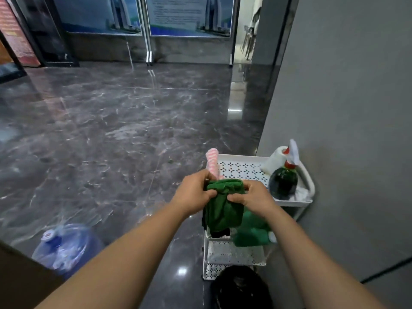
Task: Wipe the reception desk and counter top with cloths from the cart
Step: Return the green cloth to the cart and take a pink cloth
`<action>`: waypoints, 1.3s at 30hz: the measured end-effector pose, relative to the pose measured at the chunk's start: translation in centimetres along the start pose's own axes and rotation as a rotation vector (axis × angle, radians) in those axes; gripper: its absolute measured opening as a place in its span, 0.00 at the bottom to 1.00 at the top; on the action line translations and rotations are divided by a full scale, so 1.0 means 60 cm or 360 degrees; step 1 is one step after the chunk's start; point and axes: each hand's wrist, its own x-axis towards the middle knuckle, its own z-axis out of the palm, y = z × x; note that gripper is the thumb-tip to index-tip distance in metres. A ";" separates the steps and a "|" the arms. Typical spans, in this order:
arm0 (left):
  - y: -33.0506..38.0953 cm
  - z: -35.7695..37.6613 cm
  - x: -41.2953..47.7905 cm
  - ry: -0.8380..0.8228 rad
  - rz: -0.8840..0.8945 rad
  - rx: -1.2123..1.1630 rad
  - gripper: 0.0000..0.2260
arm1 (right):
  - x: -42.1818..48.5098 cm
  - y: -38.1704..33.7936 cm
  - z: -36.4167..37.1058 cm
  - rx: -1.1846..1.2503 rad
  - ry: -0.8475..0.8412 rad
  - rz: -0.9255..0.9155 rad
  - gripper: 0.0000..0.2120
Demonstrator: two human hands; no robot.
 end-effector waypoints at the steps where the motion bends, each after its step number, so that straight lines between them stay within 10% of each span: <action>1: 0.006 0.014 0.017 -0.0023 0.0003 0.0006 0.11 | 0.009 0.008 -0.013 0.0014 0.0021 0.0043 0.09; 21: -0.012 0.116 0.136 0.0107 0.0289 0.0950 0.15 | 0.133 0.087 -0.049 -0.0509 0.0260 0.0426 0.18; 30: -0.014 0.130 0.094 -0.0284 0.0435 0.1175 0.13 | 0.067 0.081 -0.040 -0.1475 -0.0028 -0.0159 0.24; 39: -0.008 0.126 0.102 -0.0173 0.0385 0.1168 0.12 | 0.071 0.068 -0.051 -0.1473 -0.0060 -0.0073 0.18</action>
